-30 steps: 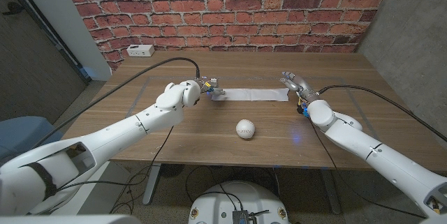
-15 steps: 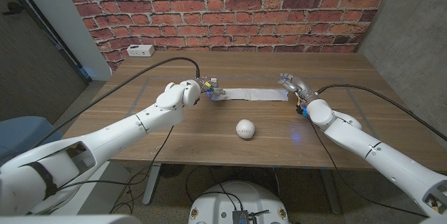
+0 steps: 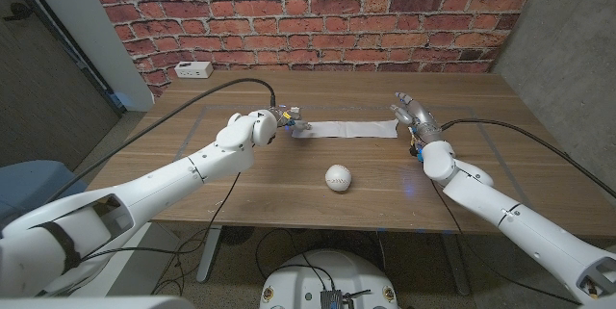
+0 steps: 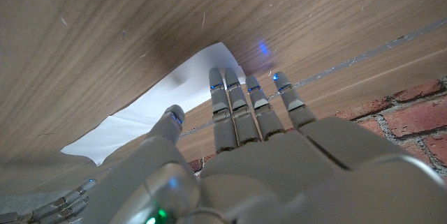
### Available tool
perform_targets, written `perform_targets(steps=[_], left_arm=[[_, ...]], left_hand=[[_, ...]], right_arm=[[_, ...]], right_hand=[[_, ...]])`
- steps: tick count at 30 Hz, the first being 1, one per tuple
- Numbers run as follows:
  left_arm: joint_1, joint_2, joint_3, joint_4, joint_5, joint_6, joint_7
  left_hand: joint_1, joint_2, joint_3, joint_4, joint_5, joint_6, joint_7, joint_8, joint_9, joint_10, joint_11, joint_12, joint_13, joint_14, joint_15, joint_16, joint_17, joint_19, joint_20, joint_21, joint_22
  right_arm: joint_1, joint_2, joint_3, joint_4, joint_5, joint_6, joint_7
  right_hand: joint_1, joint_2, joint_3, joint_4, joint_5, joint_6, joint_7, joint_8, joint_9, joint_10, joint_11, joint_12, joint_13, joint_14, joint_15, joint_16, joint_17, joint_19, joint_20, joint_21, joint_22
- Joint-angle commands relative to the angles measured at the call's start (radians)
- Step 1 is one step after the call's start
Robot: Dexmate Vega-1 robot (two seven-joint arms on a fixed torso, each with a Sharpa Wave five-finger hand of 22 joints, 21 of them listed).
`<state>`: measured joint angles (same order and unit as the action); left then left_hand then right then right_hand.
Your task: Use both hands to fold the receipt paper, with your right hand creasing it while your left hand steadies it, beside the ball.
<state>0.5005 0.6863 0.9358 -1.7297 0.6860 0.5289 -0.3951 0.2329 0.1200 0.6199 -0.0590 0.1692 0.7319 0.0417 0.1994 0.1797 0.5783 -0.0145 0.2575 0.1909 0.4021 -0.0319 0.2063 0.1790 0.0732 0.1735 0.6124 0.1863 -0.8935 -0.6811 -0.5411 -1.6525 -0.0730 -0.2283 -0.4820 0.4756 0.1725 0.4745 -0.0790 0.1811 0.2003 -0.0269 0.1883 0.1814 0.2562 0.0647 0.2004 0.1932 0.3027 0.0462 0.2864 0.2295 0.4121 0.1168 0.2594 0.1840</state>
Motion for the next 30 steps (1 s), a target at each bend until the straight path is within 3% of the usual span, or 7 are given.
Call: perform_targets(steps=[1, 12, 18, 23, 30], left_arm=[[-0.008, -0.005, 0.005, 0.006, -0.003, -0.005, 0.002], [-0.006, -0.006, 0.009, 0.001, -0.001, 0.005, -0.001], [-0.005, -0.005, 0.011, -0.003, 0.003, 0.014, -0.002], [-0.004, -0.004, 0.011, -0.005, 0.002, 0.014, 0.000], [-0.006, -0.006, 0.015, -0.007, 0.005, 0.019, -0.006]], left_hand=[[-0.010, -0.001, 0.001, 0.007, 0.004, -0.008, 0.002, -0.001, 0.003, 0.003, 0.003, -0.003, 0.002, 0.001, 0.004, -0.002, 0.003, 0.001, 0.001, -0.004, 0.002], [-0.016, -0.001, 0.001, 0.010, 0.005, -0.009, 0.002, -0.003, 0.003, 0.004, 0.004, -0.007, 0.002, 0.002, 0.003, -0.003, 0.003, 0.001, 0.004, -0.007, 0.002], [-0.019, -0.001, 0.001, 0.011, 0.005, -0.011, 0.003, -0.004, 0.003, 0.003, 0.006, -0.009, 0.003, 0.002, 0.004, -0.004, 0.004, 0.001, 0.005, -0.008, 0.002], [-0.022, -0.001, 0.001, 0.013, 0.005, -0.011, 0.004, -0.005, 0.003, 0.004, 0.005, -0.010, 0.003, 0.001, 0.004, -0.005, 0.004, 0.001, 0.004, -0.009, 0.002], [-0.027, -0.001, 0.000, 0.016, 0.006, -0.012, 0.006, -0.006, 0.003, 0.003, 0.006, -0.013, 0.003, 0.001, 0.004, -0.005, 0.004, 0.000, 0.004, -0.011, 0.002]], right_arm=[[0.020, 0.004, -0.007, -0.038, -0.005, -0.166, 0.041], [0.069, 0.010, -0.026, 0.004, 0.059, -0.180, 0.123], [0.062, 0.015, 0.001, 0.032, 0.149, -0.099, 0.169], [0.063, 0.014, 0.008, 0.039, 0.195, -0.078, 0.196], [0.041, 0.040, 0.061, 0.113, 0.361, 0.087, 0.298]], right_hand=[[0.016, 0.000, -0.002, -0.008, -0.001, 0.010, 0.006, 0.006, 0.003, 0.016, 0.010, 0.009, 0.002, 0.017, 0.004, 0.011, 0.004, 0.044, -0.008, 0.021, 0.005], [0.019, 0.001, -0.008, -0.008, -0.001, 0.038, 0.034, 0.014, 0.004, 0.050, 0.047, 0.017, 0.002, 0.007, 0.011, 0.007, 0.006, 0.056, -0.039, 0.023, 0.003], [0.032, 0.015, 0.009, -0.005, 0.002, 0.059, 0.062, 0.014, 0.005, 0.111, 0.049, 0.033, 0.003, 0.083, -0.008, 0.026, 0.000, 0.150, -0.072, 0.056, 0.003], [0.038, 0.021, 0.018, -0.004, 0.003, 0.061, 0.062, 0.013, 0.005, 0.116, 0.049, 0.033, 0.003, 0.085, -0.008, 0.026, 0.000, 0.152, -0.075, 0.056, 0.002], [0.082, 0.035, 0.056, -0.012, 0.010, 0.064, 0.064, 0.010, 0.005, 0.134, 0.037, 0.033, 0.004, 0.104, -0.031, 0.031, 0.003, 0.171, -0.100, 0.061, 0.001]])
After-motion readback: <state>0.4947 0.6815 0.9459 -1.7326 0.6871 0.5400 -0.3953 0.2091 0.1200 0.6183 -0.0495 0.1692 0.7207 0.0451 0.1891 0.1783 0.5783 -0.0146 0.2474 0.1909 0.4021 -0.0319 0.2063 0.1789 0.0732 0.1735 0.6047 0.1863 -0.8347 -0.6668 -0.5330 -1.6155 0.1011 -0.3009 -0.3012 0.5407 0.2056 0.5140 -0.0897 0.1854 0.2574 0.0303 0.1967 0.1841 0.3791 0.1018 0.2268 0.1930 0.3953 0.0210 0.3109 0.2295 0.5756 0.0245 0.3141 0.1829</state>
